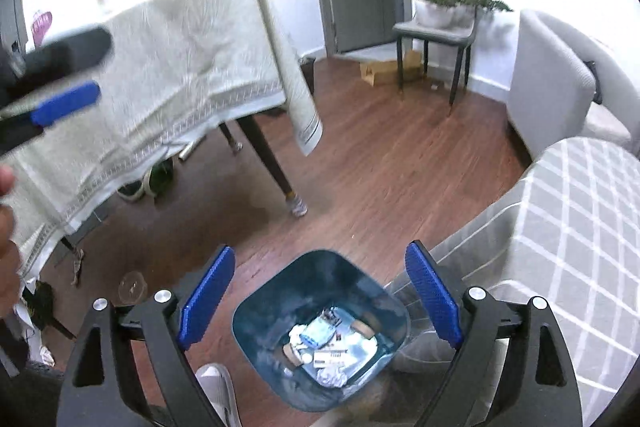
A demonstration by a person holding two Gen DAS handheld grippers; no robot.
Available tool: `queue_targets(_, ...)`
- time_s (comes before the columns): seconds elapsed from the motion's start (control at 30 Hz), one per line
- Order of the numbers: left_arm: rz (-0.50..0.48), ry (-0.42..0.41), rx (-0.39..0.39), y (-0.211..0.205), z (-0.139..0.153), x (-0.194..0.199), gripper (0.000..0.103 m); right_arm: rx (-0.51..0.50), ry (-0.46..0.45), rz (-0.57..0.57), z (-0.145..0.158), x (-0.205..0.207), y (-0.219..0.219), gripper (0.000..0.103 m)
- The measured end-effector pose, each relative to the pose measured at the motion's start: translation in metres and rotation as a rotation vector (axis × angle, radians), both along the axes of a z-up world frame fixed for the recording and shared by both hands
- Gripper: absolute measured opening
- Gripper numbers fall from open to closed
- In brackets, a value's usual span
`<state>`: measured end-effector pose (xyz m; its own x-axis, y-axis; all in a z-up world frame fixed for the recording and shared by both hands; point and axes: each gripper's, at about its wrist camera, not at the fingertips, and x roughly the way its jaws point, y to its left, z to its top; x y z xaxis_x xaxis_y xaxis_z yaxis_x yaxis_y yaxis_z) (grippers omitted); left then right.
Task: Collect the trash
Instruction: 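Lower the right tool into the bin and open it to release the tape roll, then move both open tools from the bin back over the table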
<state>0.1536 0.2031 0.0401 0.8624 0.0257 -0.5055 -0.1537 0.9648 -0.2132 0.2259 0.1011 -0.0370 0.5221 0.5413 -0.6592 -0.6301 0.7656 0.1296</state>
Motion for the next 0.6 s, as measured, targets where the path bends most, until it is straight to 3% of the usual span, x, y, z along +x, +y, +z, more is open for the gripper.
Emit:
queue_targets(0.27,-0.013,0.025,0.022,-0.026,-0.007,0.014,0.099,0.015,-0.061,-0.096,0.025,0.005,-0.047,0.089)
queue_targets(0.6,-0.096,0.048,0.027,-0.063,-0.017,0.032,0.099,0.065,-0.076,-0.258,0.044,0.016,-0.111,0.094)
